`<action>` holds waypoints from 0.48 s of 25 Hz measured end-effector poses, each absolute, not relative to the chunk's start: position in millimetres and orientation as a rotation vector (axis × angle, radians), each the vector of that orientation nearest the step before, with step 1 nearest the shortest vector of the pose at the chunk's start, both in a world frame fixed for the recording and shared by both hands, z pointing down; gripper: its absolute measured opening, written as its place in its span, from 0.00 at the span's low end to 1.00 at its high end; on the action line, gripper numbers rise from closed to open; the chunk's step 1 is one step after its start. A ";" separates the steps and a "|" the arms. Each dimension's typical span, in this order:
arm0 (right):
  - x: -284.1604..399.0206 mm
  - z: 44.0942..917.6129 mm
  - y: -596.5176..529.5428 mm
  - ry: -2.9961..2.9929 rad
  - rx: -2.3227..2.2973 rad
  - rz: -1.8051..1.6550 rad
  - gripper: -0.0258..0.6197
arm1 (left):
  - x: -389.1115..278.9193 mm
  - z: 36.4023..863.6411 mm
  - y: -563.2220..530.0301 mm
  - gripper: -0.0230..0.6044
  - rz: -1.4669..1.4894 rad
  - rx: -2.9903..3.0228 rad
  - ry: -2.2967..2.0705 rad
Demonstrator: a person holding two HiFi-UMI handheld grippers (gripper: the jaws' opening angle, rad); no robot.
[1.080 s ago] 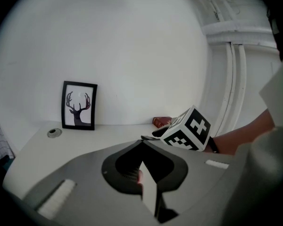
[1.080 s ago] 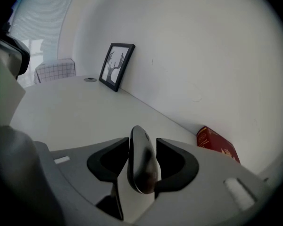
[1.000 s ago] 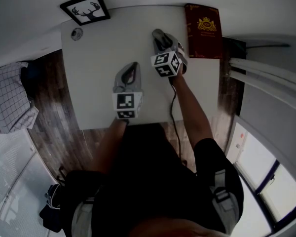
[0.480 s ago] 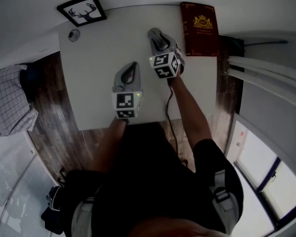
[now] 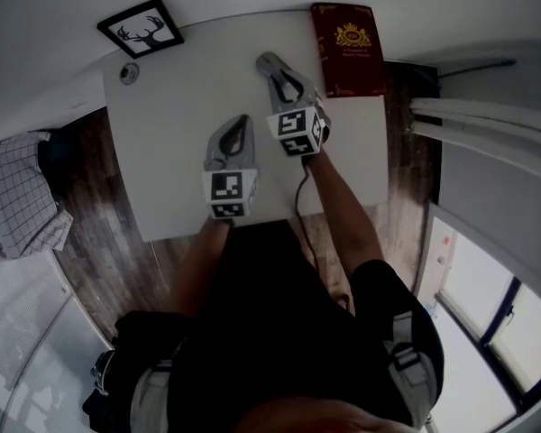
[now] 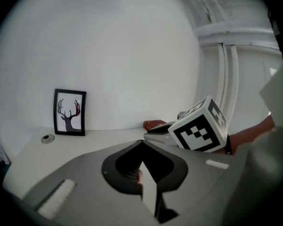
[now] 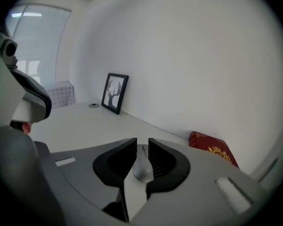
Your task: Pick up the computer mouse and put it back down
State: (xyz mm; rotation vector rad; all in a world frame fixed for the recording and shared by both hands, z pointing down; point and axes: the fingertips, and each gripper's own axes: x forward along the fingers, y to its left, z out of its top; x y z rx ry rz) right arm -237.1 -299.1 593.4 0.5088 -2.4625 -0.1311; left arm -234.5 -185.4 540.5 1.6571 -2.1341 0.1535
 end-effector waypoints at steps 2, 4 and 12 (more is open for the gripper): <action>-230.7 581.3 -295.9 -2.505 0.530 -0.100 0.13 | -227.6 534.7 -184.5 0.04 0.152 1.670 -2.135; -223.9 567.2 -293.4 -2.537 0.556 -0.073 0.09 | -221.6 528.9 -183.1 0.04 0.148 1.678 -2.139; -194.0 518.8 -276.7 -2.620 0.619 -0.083 0.06 | -197.1 501.4 -179.5 0.04 0.129 1.725 -2.163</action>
